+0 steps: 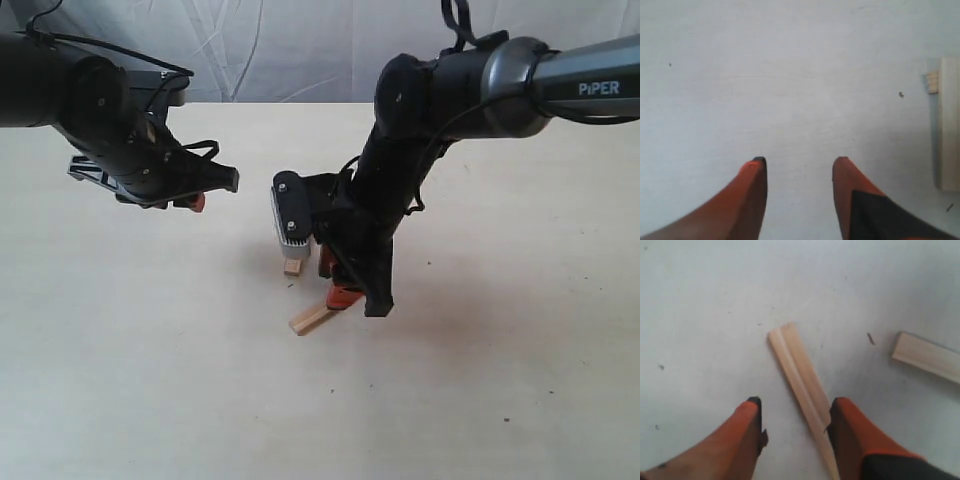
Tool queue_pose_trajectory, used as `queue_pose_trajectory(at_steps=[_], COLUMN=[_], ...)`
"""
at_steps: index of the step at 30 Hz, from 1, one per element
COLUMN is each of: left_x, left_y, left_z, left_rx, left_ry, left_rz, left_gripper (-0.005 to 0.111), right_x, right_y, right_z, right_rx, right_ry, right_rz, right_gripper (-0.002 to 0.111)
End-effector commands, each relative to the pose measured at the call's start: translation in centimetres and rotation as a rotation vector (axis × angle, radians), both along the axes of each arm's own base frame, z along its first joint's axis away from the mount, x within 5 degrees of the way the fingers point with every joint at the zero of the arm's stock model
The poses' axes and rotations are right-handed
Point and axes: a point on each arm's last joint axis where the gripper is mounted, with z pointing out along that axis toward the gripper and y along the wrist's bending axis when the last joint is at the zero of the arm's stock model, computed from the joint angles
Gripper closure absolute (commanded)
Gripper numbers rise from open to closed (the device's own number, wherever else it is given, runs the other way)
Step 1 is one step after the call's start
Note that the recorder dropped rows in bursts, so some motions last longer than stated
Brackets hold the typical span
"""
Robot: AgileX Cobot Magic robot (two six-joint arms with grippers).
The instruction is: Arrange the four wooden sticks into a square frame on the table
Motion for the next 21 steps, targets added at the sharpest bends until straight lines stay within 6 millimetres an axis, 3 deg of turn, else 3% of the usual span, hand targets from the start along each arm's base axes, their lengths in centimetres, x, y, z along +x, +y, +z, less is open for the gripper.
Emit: queue_pose_trajectory(at_steps=[1,5,7,8,10,13,15,17,21], left_x=[0.0,0.0,0.1,0.1,0.2,0.2,0.2,0.2,0.2], left_y=[0.1,0.0,-0.1,-0.1,-0.3,-0.4,-0.4,-0.4,-0.4], left_z=[0.3,0.3,0.4,0.4,0.4,0.5,0.4,0.4,0.4], left_rx=[-0.01,-0.036,-0.049,-0.051,-0.078,-0.105,-0.104,-0.105,-0.104], left_ry=[-0.018,-0.022,-0.029,-0.033,-0.042,-0.04,-0.038,-0.04,-0.04], left_rz=[0.003,0.019,0.025,0.024,0.038,0.056,0.056,0.055,0.054], left_gripper=[0.065,0.065,0.065,0.065,0.065,0.065,0.065,0.065,0.065], right_x=[0.2,0.2,0.2,0.2,0.1,0.3,0.4,0.5,0.6], right_y=[0.3,0.2,0.3,0.2,0.1,0.0,0.0,-0.1,-0.1], right_z=[-2.4,-4.3,-5.0,-5.0,-4.3,-2.9,-0.7,0.4,-1.7], right_rx=[-0.027,-0.063,-0.071,-0.08,-0.099,-0.089,-0.046,-0.031,-0.064], right_ry=[0.008,0.044,0.07,0.084,0.095,0.04,-0.026,-0.078,-0.051], right_rz=[0.035,0.042,-0.008,-0.057,-0.105,-0.094,-0.09,-0.046,-0.009], right_gripper=[0.065,0.065,0.074,0.09,0.108,0.1,0.077,0.062,0.061])
